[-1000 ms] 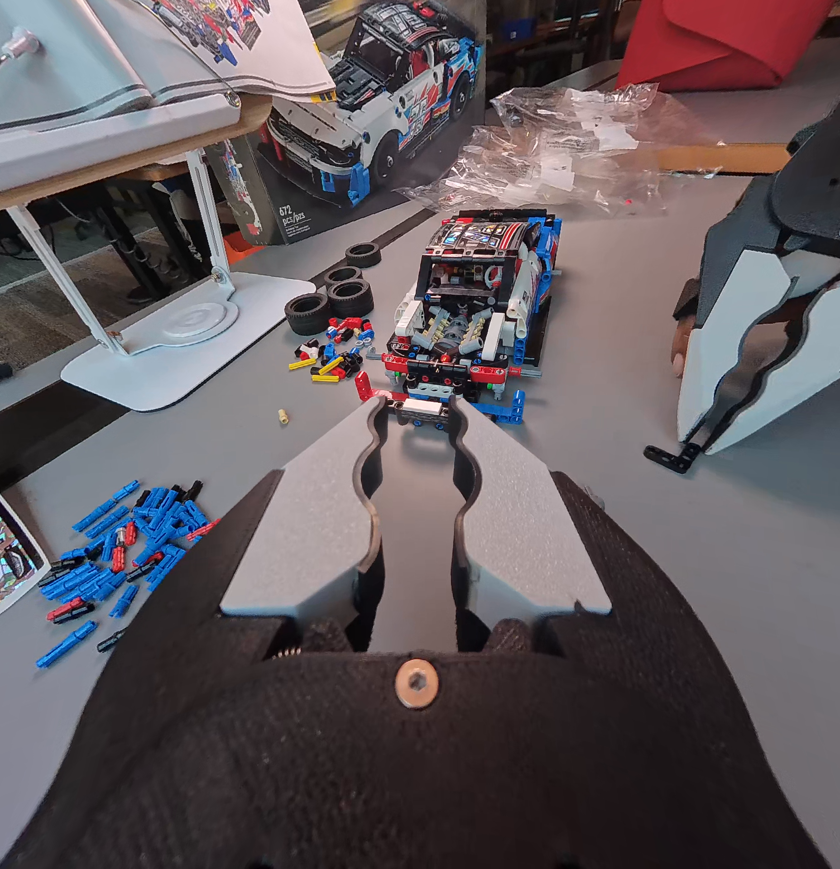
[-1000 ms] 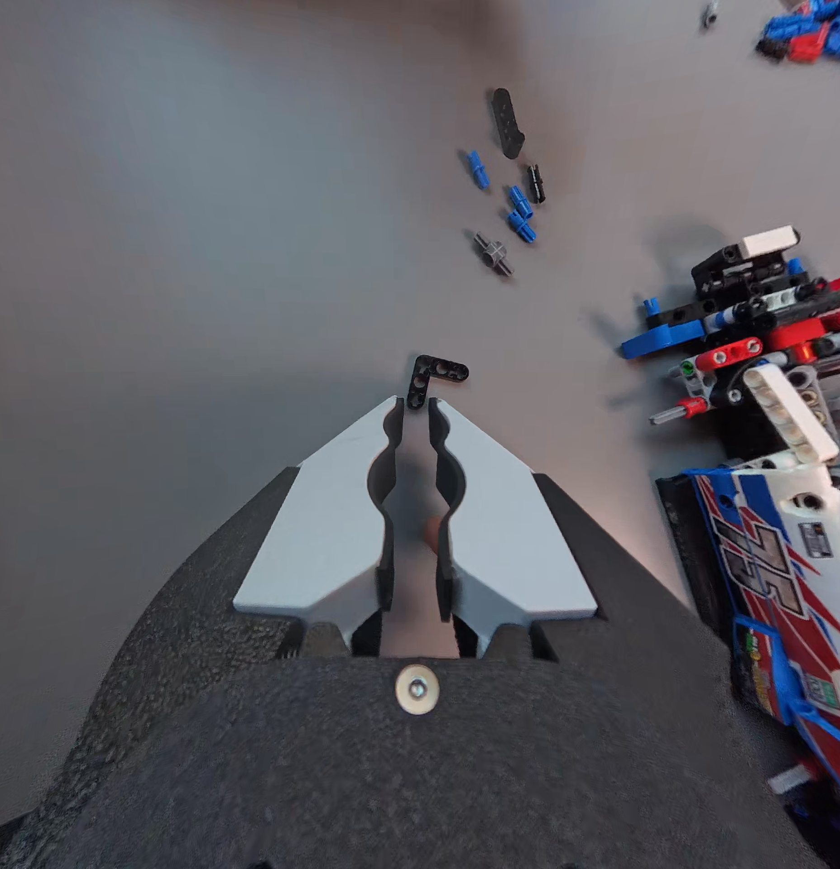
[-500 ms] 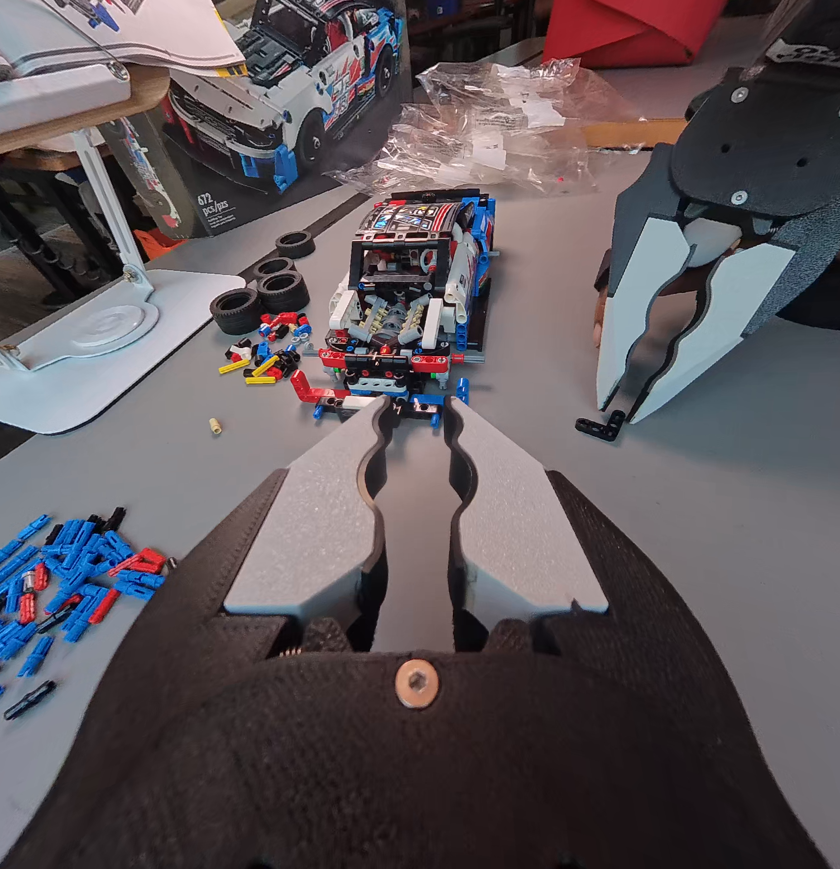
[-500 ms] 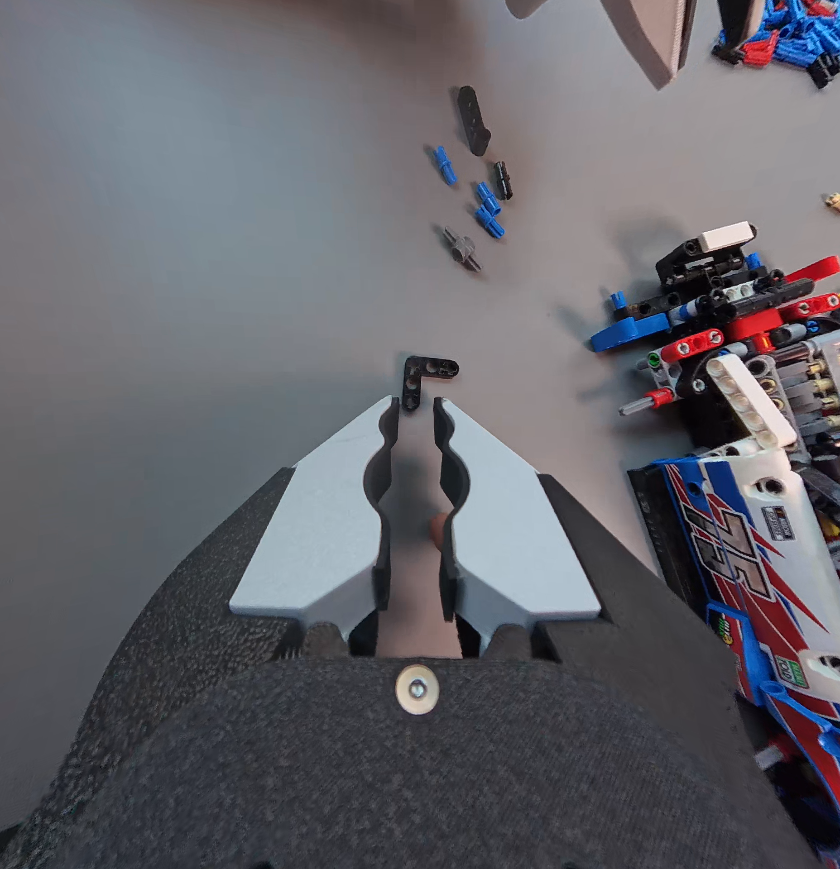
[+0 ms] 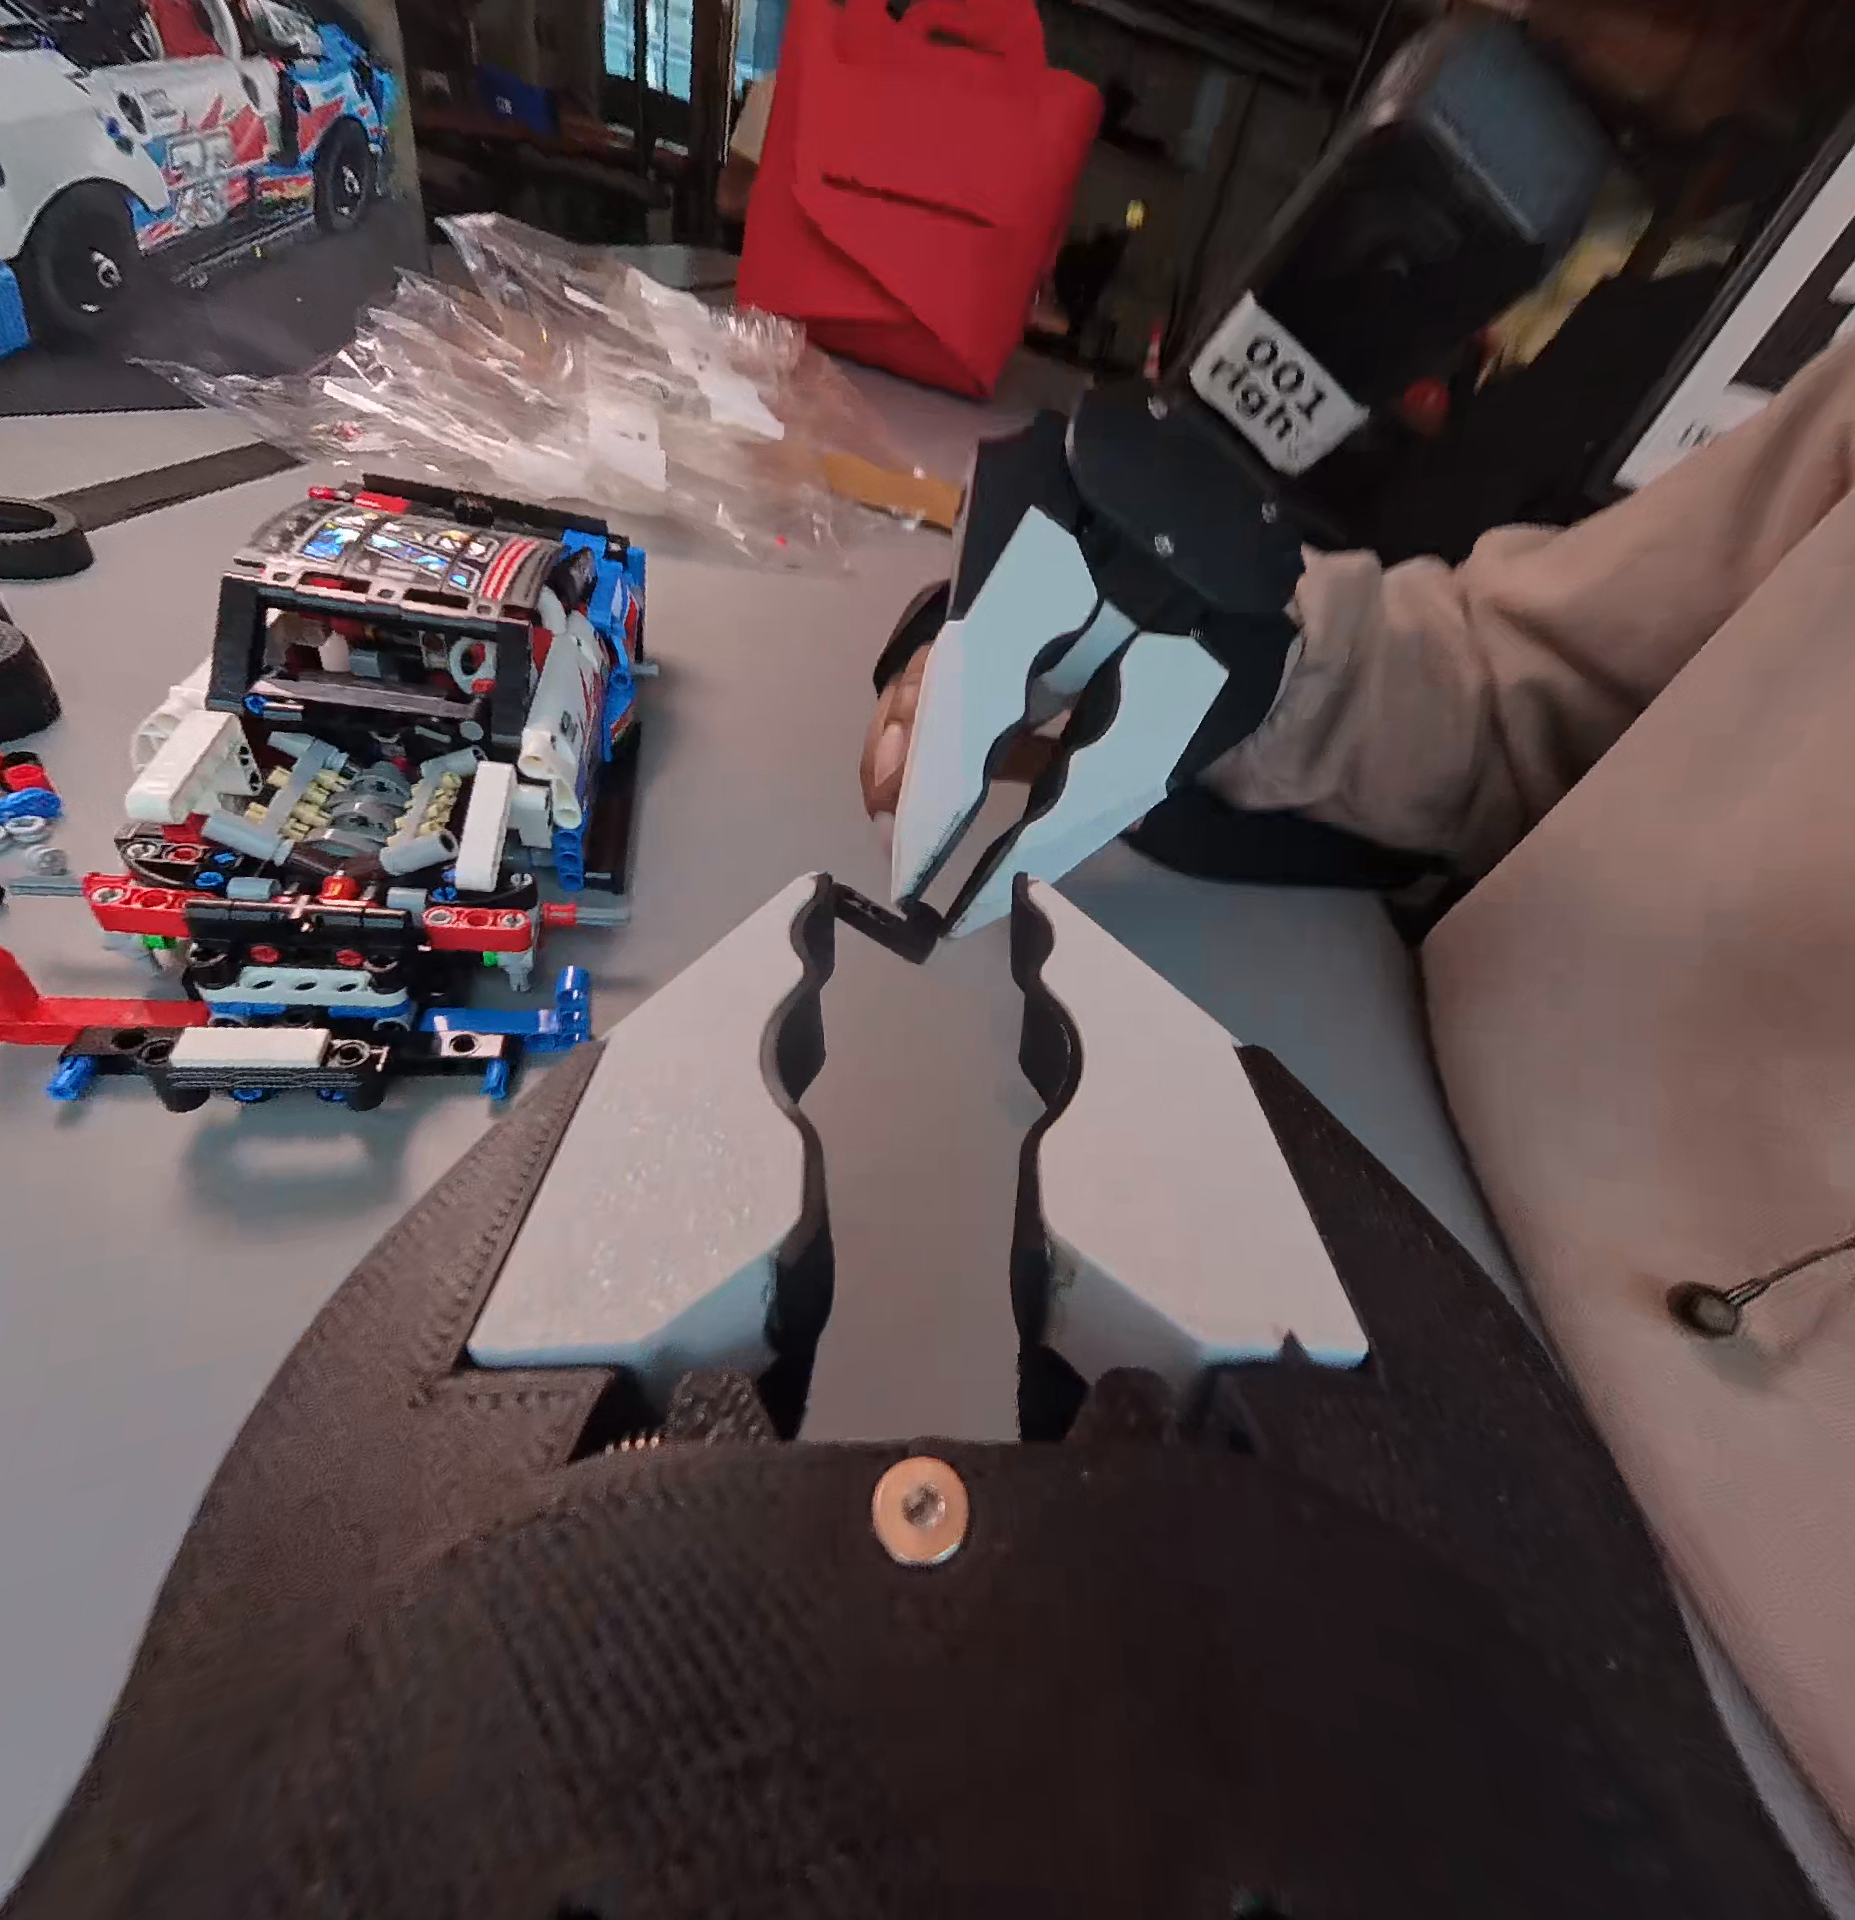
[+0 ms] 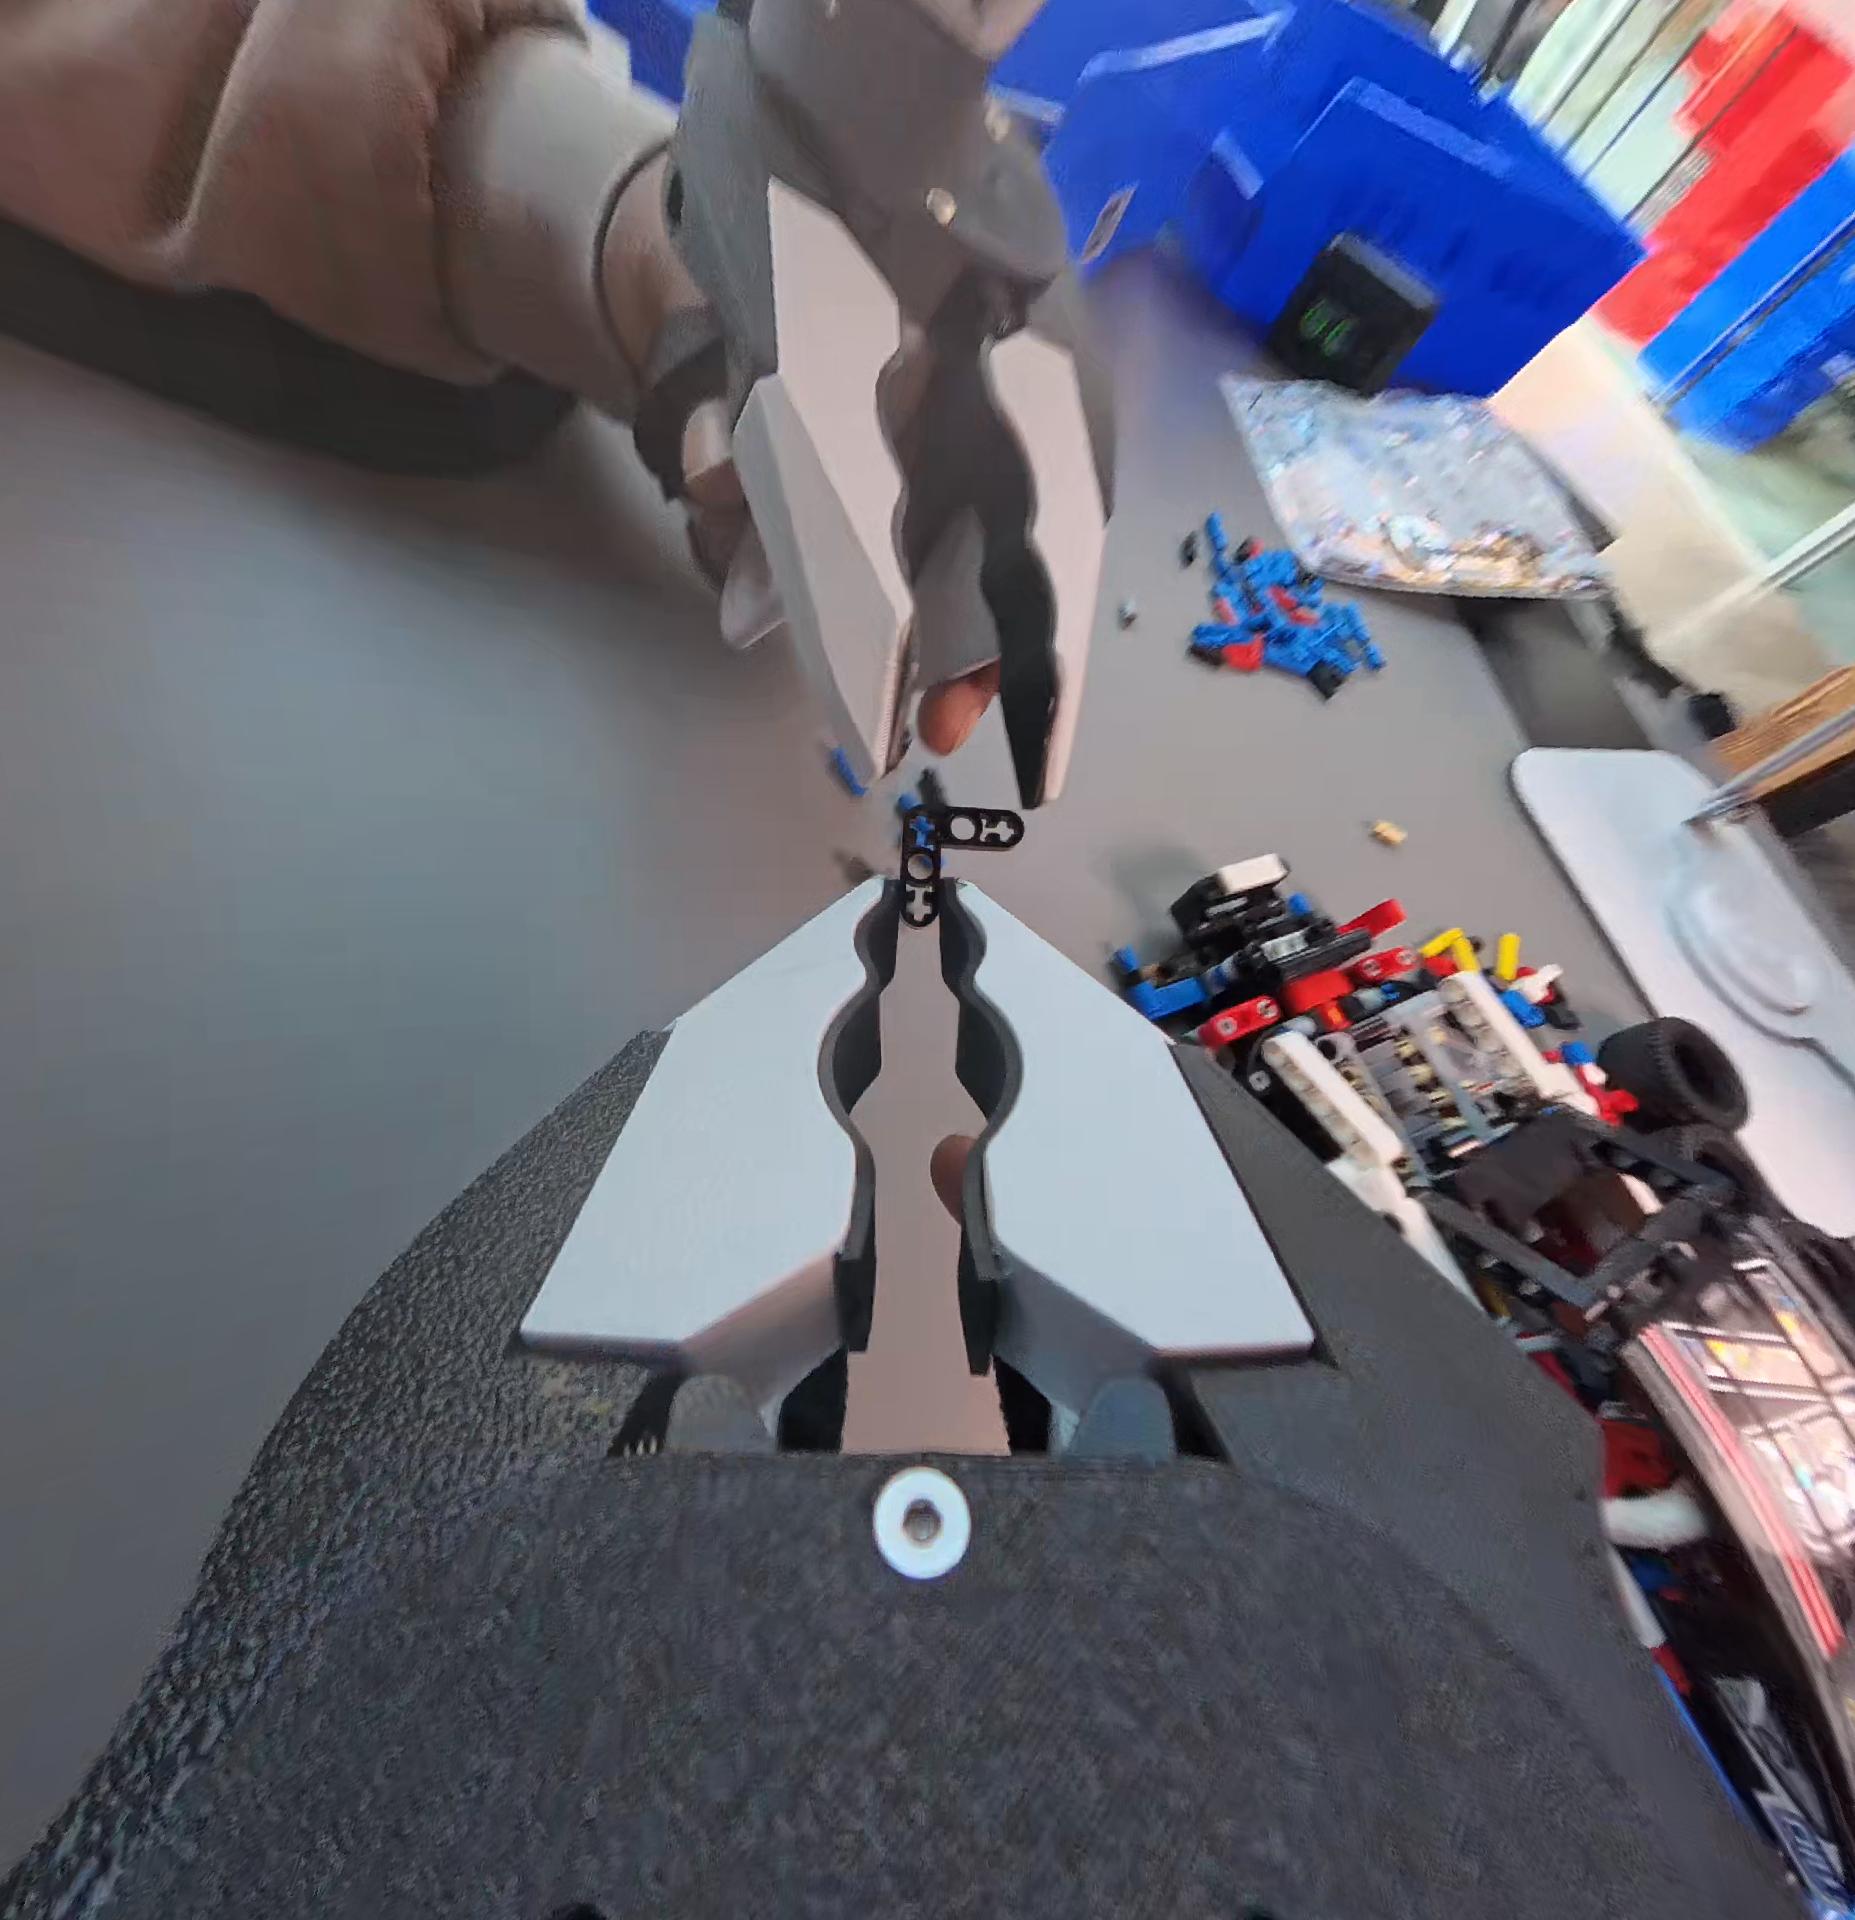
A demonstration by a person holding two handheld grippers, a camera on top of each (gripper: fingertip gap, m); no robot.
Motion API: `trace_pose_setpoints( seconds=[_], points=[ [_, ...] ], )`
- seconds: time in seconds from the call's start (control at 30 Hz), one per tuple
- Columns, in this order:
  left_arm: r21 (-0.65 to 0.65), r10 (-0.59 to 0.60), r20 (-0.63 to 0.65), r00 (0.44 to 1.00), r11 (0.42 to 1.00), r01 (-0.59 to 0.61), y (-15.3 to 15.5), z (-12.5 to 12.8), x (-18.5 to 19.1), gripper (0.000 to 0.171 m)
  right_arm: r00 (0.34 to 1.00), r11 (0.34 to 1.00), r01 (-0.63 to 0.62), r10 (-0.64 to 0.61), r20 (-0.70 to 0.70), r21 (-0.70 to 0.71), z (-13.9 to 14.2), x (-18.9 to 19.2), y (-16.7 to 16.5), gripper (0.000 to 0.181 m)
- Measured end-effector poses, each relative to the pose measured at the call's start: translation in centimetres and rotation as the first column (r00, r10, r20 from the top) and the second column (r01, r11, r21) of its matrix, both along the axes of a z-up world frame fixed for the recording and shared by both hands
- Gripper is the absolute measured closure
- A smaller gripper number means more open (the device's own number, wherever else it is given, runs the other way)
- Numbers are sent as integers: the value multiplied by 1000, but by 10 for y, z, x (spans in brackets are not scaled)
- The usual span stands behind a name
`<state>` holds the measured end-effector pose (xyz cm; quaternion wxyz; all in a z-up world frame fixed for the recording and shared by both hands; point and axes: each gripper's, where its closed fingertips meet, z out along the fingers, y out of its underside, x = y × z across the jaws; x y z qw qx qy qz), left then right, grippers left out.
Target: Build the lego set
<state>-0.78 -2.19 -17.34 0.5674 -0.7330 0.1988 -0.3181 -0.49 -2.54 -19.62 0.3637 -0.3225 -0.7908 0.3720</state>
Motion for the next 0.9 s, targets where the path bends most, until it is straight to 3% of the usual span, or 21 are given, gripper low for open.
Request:
trace_pose_setpoints(
  seconds=[0.1,0.2,0.33,0.57,0.63,0.73,0.8,0.9],
  points=[
    [34,-5,217,976,999,-2,0,27,-6,135,977,996,43,-57,-203,-74,35,-7,5,176],
    [70,-25,327,945,998,2,-2,43,-9,136,943,982,41,-98,-317,-183,59,-7,3,176],
    [87,-70,378,923,995,40,-6,52,2,142,925,944,6,-130,-356,-331,74,-6,-2,176],
    [67,2,368,930,997,-28,1,49,0,164,928,948,13,-130,-349,-318,68,-8,-2,176],
    [61,58,292,955,995,-79,5,42,-3,166,932,954,40,-142,-334,-296,63,-10,1,176],
    [107,226,1,974,968,-225,14,27,-16,166,950,933,78,-176,-256,-351,57,-13,10,171],
    [192,348,-274,897,933,-303,19,14,-29,165,960,868,88,-204,-190,-489,63,-12,20,163],
    [338,483,-556,676,875,-347,24,3,-43,166,978,719,163,-208,14,-675,57,-16,28,152]
  ],
)
